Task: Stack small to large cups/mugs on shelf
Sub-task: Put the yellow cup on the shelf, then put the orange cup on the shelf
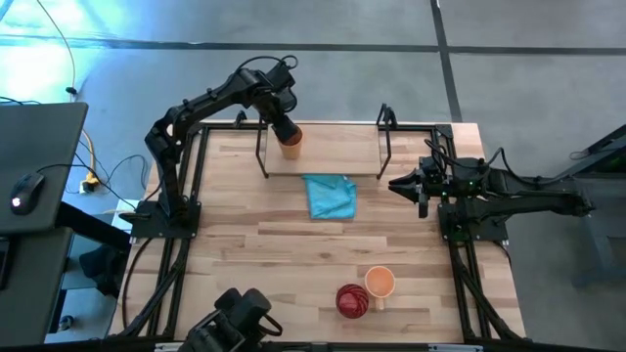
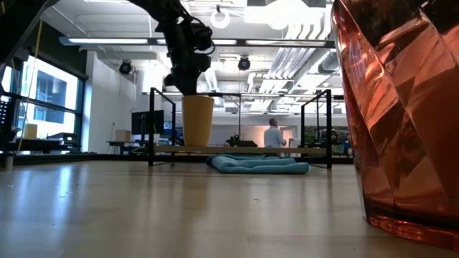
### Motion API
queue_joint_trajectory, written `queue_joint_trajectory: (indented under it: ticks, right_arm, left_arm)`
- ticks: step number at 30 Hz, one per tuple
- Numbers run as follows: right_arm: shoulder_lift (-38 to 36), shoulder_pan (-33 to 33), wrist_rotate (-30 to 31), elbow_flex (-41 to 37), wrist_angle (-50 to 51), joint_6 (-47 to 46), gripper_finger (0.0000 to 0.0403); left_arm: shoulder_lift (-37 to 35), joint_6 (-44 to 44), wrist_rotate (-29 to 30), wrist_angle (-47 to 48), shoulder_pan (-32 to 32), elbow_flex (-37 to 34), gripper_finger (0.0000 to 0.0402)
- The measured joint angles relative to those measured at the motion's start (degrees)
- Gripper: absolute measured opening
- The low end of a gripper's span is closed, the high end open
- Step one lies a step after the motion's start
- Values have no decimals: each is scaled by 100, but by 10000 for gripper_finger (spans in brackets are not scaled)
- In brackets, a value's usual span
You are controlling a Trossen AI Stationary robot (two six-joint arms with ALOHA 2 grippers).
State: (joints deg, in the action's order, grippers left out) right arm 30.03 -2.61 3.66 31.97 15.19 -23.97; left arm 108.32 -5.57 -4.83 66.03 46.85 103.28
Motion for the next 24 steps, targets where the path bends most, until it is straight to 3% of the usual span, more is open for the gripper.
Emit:
queue_joint_trajectory:
  ticks: [12, 18, 24]
  right_arm:
    - [-1, 0, 0, 0, 1, 2, 71]
    - [-1, 1, -107, 0, -1, -8, 71]
    - [4, 0, -1042, 0, 1, -453, 71]
  left_arm:
    - [-482, 19, 248, 17, 0, 4, 74]
    - [-847, 185, 92, 20, -49, 4, 74]
    - [-1377, 364, -245, 21, -400, 4, 74]
